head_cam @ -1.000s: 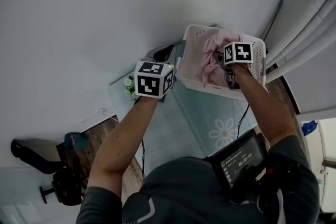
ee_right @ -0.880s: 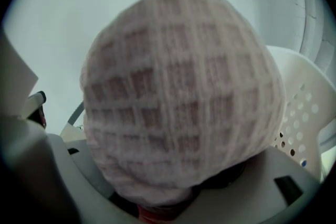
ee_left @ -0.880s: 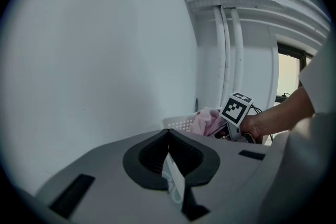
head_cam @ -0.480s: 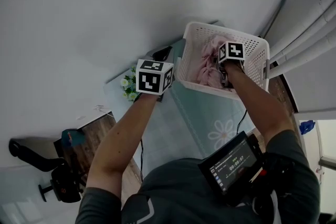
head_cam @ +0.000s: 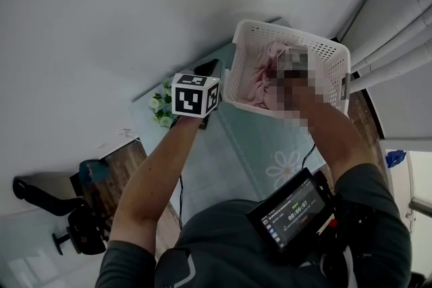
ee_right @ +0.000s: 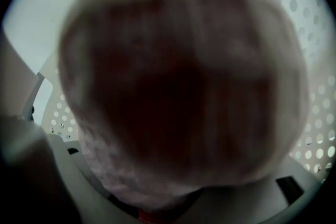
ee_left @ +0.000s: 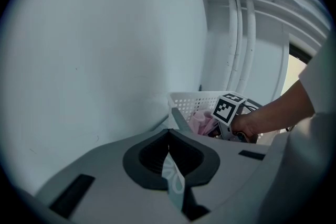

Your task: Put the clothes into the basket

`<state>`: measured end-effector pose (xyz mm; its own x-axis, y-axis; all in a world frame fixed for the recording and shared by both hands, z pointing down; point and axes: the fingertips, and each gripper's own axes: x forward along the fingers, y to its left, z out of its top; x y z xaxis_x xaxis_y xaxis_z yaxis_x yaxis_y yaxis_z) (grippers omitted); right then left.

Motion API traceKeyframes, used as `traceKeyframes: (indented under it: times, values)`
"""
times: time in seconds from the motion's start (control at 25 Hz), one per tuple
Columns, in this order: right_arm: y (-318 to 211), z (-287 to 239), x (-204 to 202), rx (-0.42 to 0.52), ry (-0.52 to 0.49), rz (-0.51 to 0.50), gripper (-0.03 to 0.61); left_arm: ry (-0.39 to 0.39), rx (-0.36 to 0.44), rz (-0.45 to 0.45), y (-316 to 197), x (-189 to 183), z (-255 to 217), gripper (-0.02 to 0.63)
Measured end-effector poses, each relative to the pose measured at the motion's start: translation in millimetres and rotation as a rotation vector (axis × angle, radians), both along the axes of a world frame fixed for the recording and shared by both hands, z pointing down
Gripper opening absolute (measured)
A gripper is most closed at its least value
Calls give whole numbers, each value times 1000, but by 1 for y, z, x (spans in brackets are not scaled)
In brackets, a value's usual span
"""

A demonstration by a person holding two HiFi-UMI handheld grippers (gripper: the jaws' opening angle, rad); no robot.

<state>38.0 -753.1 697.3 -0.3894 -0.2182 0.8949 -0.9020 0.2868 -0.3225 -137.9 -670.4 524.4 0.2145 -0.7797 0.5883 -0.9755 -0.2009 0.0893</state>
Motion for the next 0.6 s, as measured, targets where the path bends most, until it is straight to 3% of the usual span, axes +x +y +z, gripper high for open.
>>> traceKeyframes:
  times: [0.6]
  values:
    - [-3, 8, -4, 16, -3, -25, 350, -5, -17, -33, 16, 0, 4, 9]
